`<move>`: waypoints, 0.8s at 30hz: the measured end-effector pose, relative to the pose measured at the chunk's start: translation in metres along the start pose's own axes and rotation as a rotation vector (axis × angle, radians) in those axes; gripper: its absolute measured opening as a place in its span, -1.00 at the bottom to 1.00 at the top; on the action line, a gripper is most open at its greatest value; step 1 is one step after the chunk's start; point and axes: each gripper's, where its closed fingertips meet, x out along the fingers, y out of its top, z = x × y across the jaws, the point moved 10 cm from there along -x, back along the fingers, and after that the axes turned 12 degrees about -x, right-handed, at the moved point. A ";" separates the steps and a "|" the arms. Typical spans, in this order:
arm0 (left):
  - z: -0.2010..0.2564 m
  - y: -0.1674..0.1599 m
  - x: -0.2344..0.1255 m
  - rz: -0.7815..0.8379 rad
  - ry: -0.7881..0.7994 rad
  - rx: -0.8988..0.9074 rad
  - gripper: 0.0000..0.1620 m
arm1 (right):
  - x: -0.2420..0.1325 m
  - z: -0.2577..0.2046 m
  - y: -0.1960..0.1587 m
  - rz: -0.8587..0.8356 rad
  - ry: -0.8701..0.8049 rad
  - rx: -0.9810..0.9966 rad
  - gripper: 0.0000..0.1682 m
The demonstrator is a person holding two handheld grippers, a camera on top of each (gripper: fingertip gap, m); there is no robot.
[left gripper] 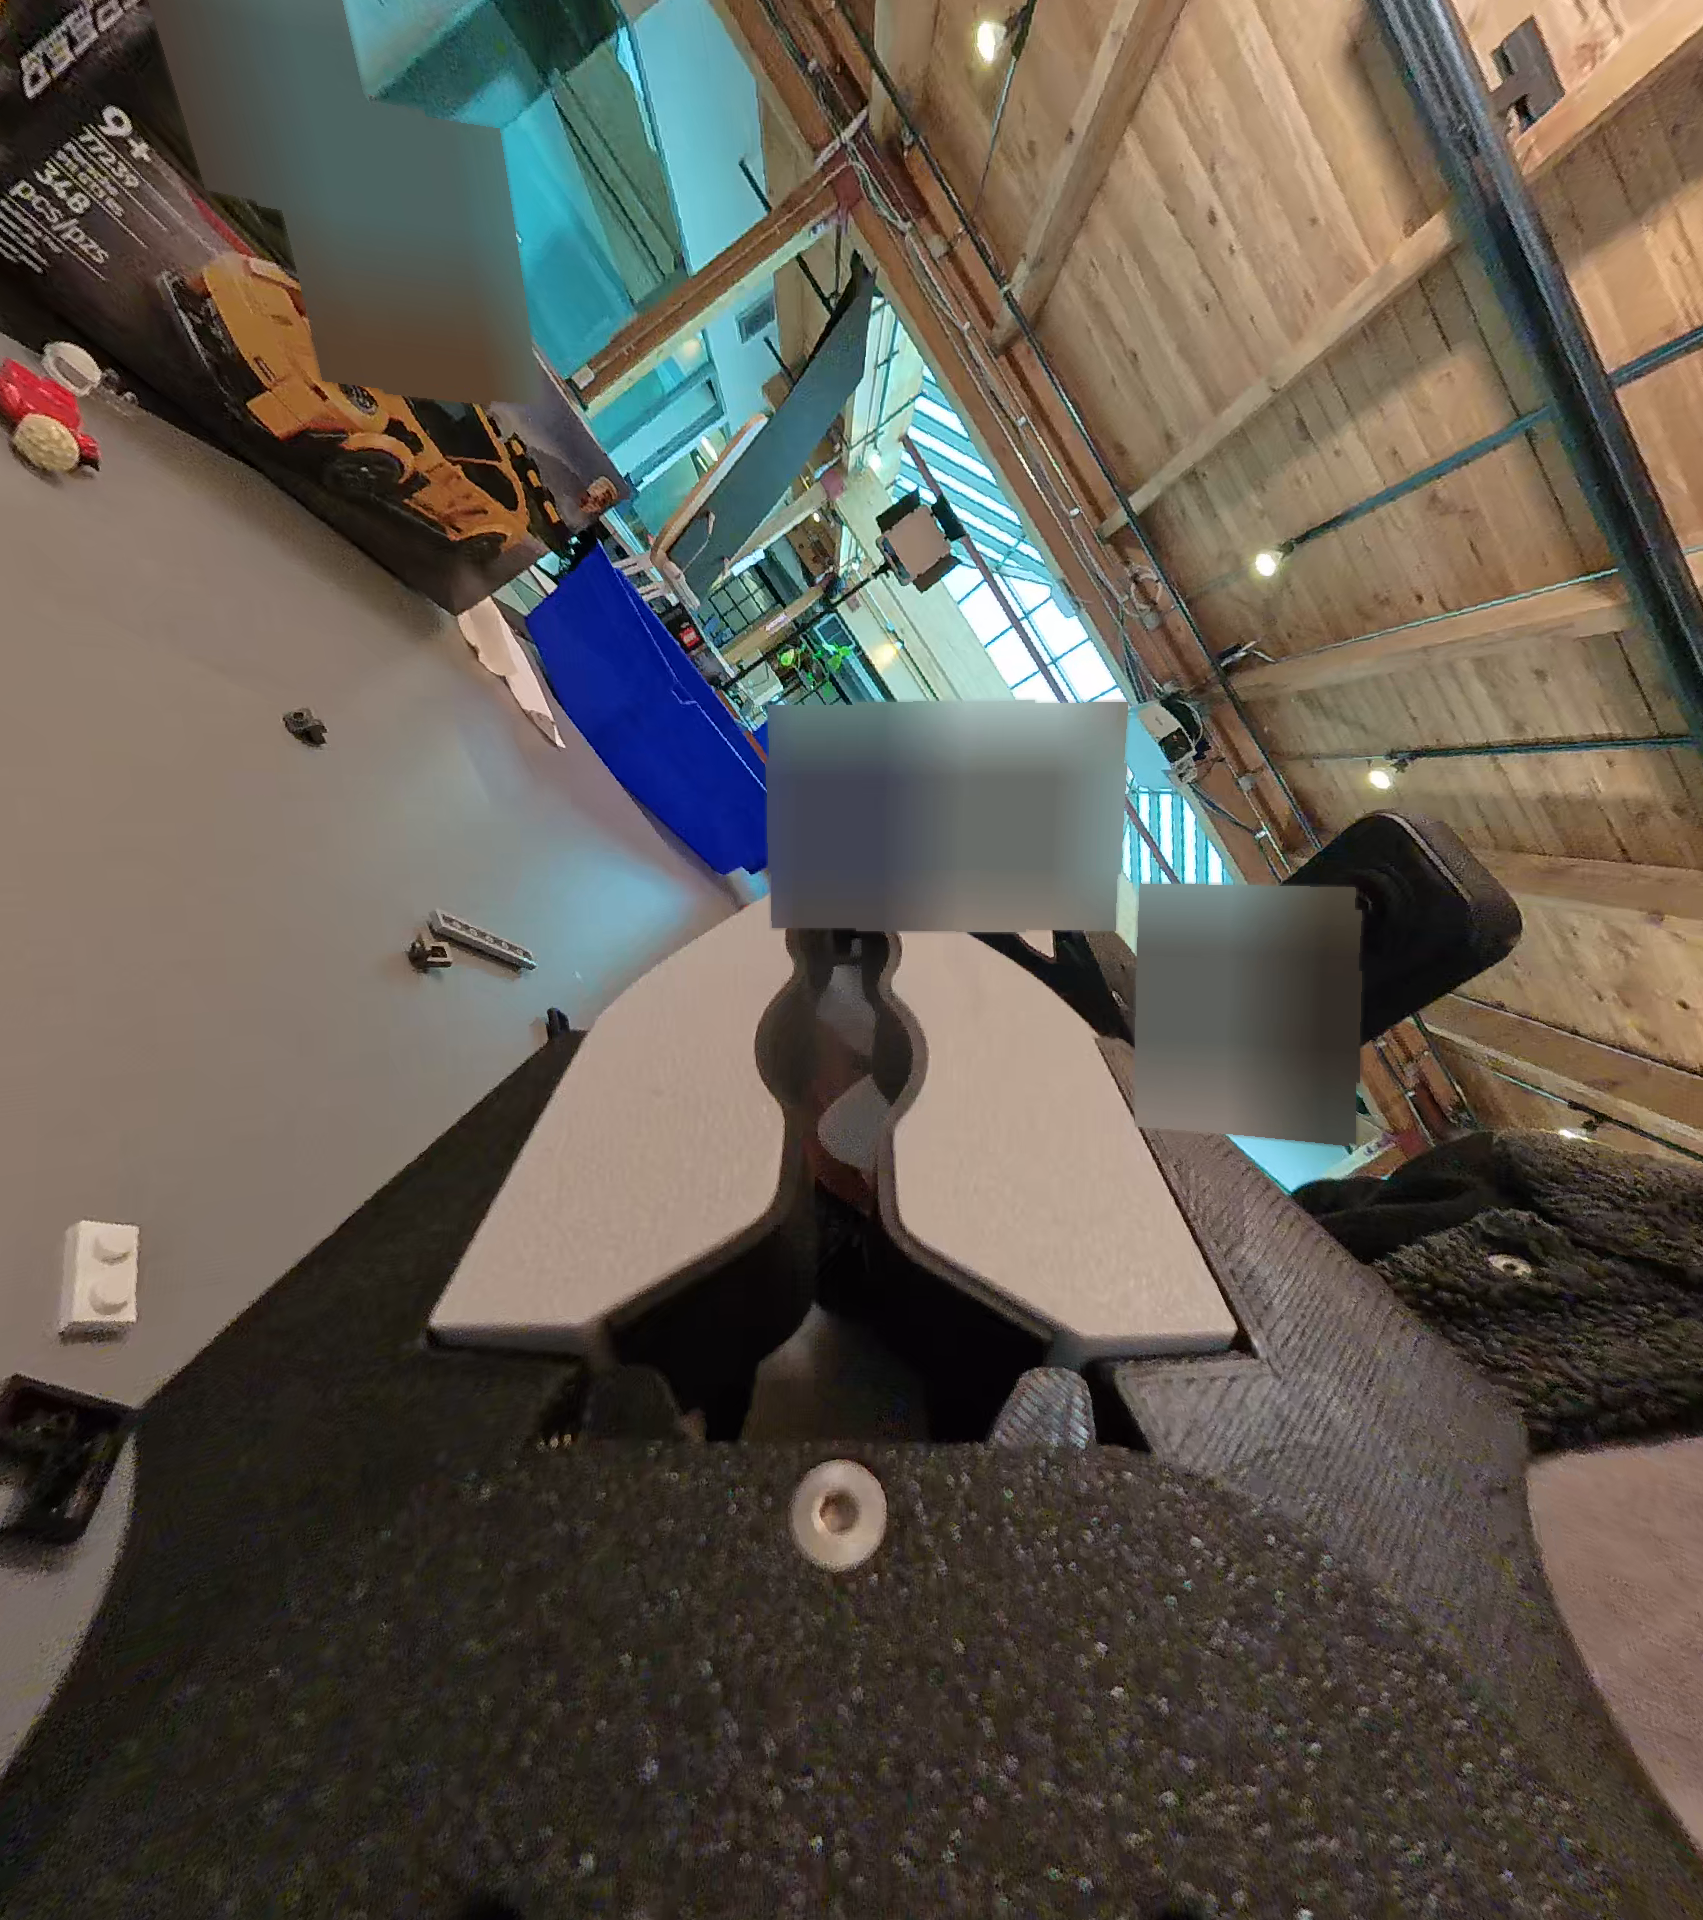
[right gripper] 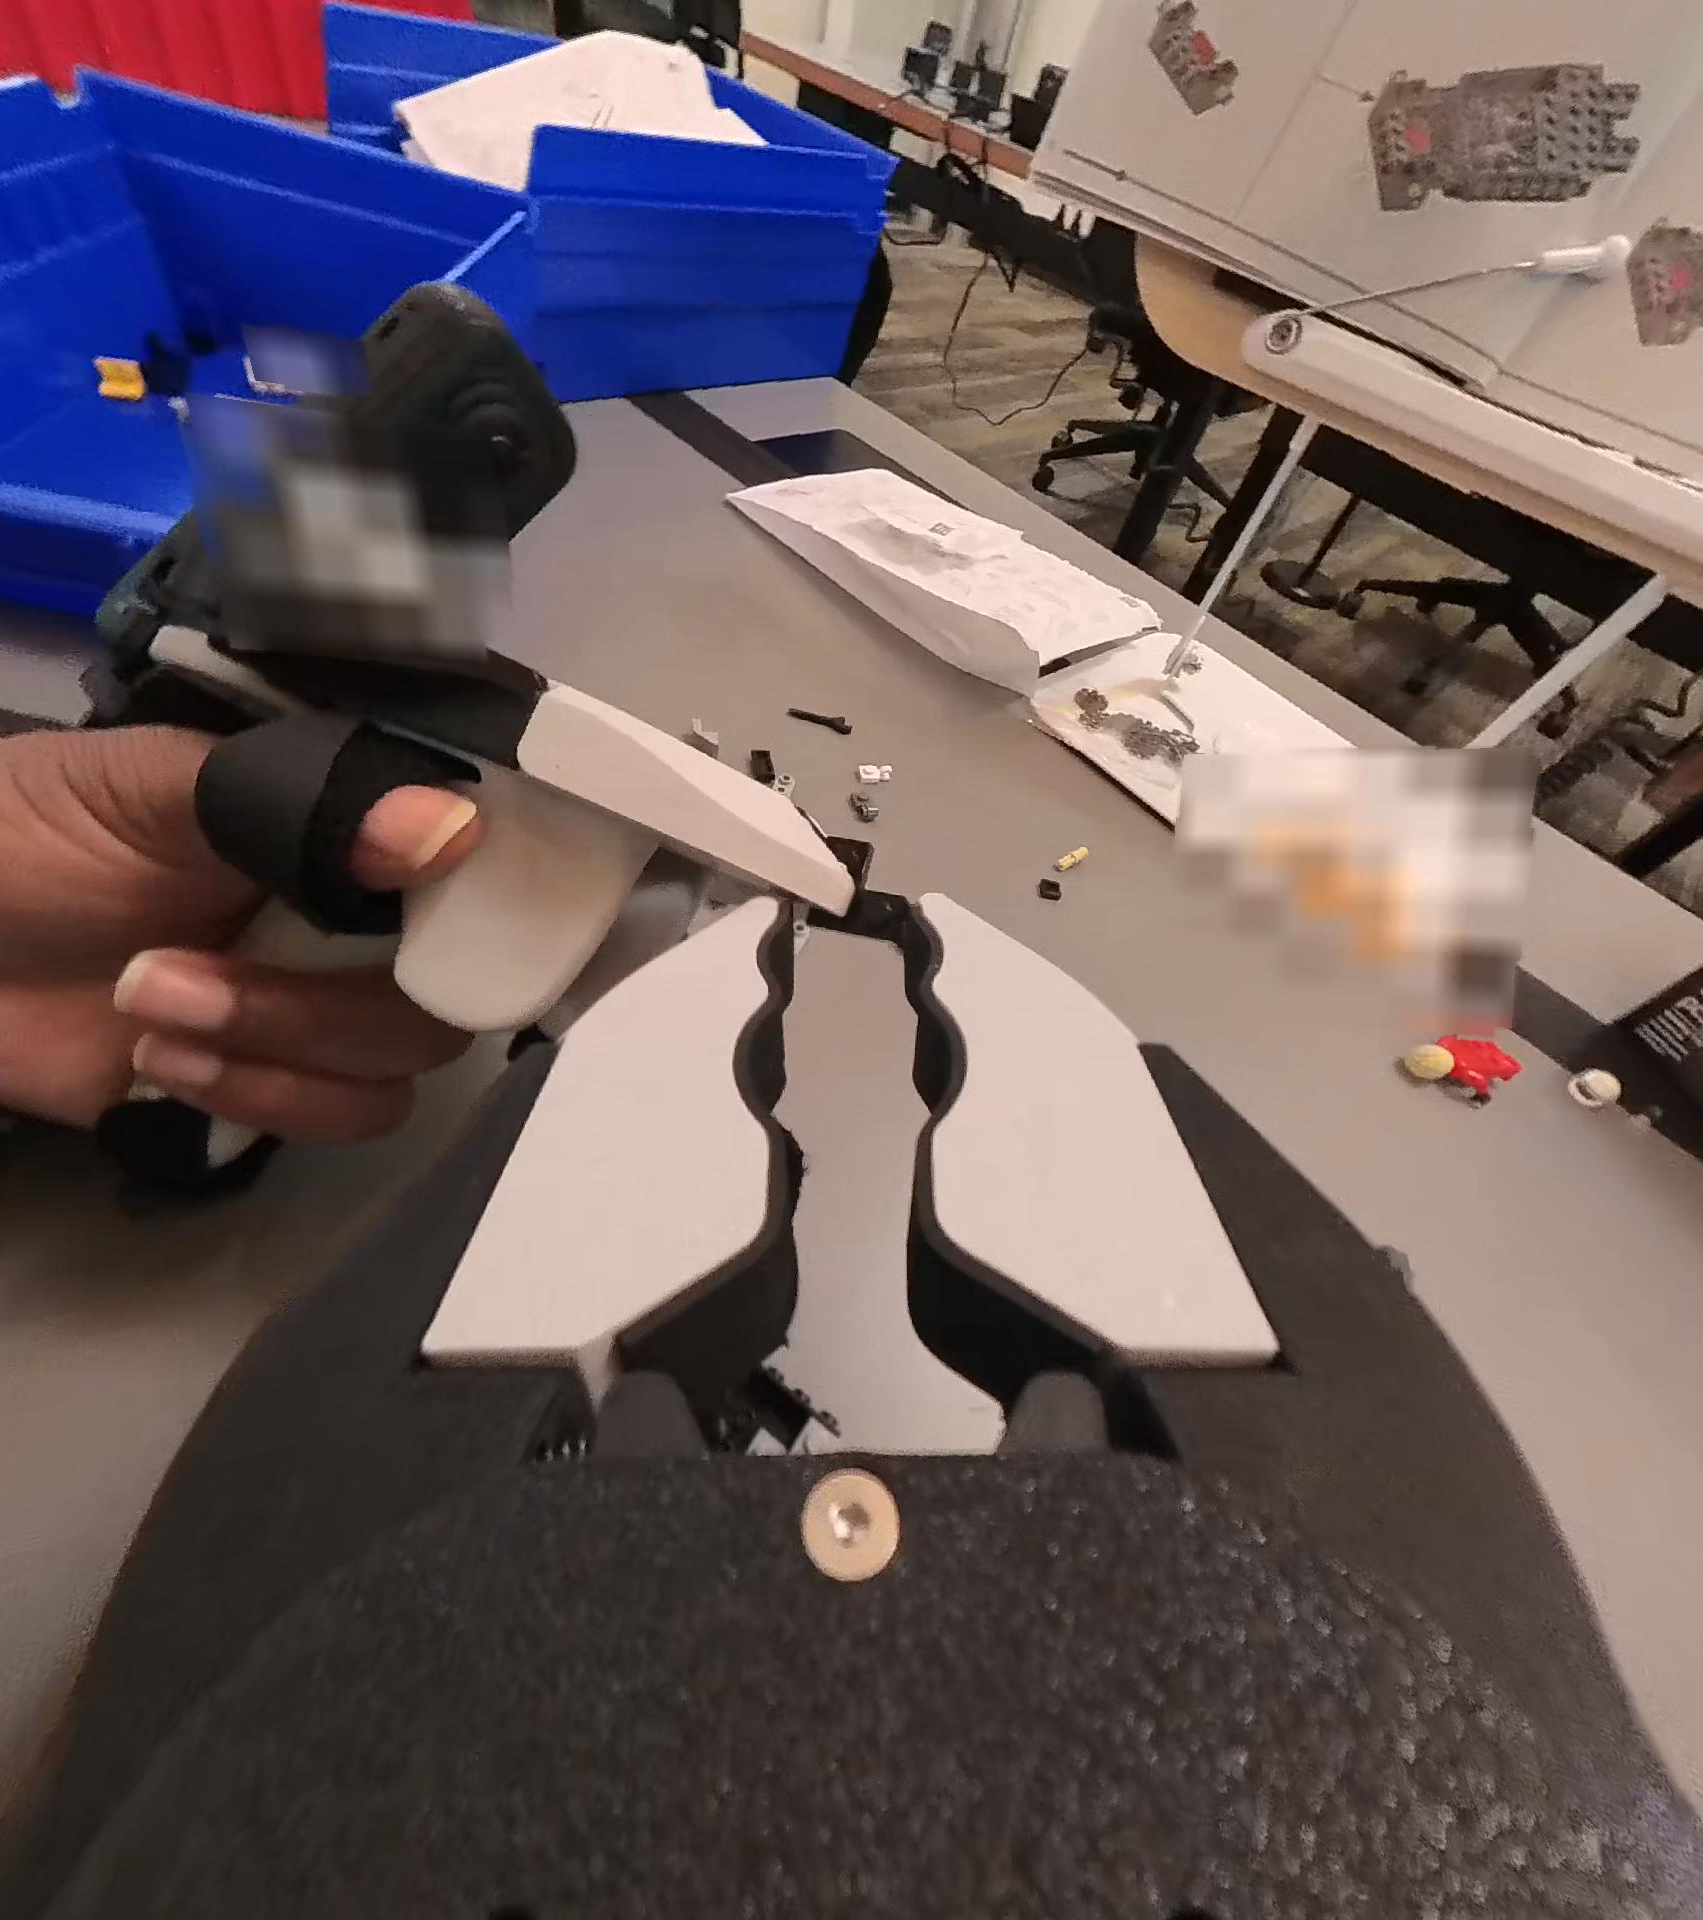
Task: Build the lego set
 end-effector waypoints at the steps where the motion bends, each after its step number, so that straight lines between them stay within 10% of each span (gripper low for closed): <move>1: 0.000 -0.001 0.000 0.012 0.002 0.004 -0.93 | 0.000 -0.001 0.000 0.001 -0.023 0.009 -0.77; 9: 0.000 -0.004 0.000 0.042 -0.014 -0.026 -0.93 | -0.002 -0.007 -0.001 0.015 -0.088 -0.019 -0.81; 16: 0.007 -0.003 0.004 -0.100 -0.008 0.034 -0.73 | -0.018 0.020 -0.004 0.014 0.140 -0.159 -0.81; 24: 0.004 -0.011 0.010 -0.251 0.066 0.066 -0.93 | -0.022 0.030 -0.011 -0.005 0.462 -0.530 -0.81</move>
